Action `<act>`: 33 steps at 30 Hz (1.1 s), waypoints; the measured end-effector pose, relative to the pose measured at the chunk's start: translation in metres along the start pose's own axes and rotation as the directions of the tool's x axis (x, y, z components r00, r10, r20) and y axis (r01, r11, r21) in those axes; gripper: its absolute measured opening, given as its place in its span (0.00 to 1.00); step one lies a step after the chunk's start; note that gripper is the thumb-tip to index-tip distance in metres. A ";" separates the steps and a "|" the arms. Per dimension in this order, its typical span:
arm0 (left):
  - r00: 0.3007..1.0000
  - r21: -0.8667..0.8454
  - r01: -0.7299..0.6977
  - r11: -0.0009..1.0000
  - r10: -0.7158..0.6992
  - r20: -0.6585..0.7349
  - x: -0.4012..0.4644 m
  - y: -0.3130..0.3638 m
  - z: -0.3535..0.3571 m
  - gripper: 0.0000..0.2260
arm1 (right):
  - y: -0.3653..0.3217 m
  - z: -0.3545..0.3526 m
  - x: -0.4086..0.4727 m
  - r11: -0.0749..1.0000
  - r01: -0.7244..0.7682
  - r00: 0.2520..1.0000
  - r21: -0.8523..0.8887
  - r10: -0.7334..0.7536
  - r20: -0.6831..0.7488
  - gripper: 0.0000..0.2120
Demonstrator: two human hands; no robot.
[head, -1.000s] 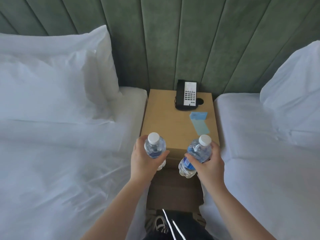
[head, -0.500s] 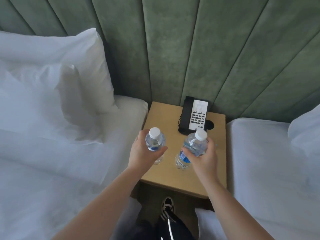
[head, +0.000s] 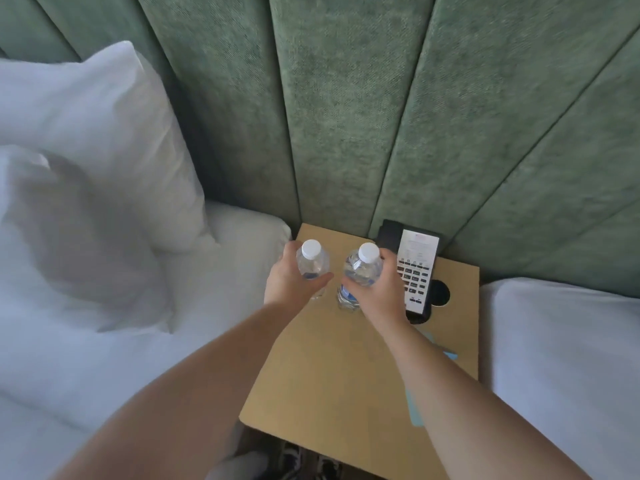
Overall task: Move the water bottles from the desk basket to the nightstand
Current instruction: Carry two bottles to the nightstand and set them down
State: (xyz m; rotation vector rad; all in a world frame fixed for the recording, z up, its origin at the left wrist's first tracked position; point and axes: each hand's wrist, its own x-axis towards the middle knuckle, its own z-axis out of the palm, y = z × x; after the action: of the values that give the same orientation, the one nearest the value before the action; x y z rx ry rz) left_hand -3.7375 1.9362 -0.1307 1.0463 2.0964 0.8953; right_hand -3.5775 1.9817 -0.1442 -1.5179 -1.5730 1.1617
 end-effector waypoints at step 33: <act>0.991 0.143 0.016 0.990 -0.035 0.132 0.090 -0.036 0.007 0.44 | 0.016 0.026 0.065 0.983 -0.065 0.993 -0.174 0.081 0.082 0.44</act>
State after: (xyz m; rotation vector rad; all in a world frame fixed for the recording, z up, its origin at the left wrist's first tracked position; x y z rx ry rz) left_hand -3.7912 1.9973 -0.1833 1.1165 2.0794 0.6527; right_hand -3.6015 2.0405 -0.1768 -1.6670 -1.7267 1.1743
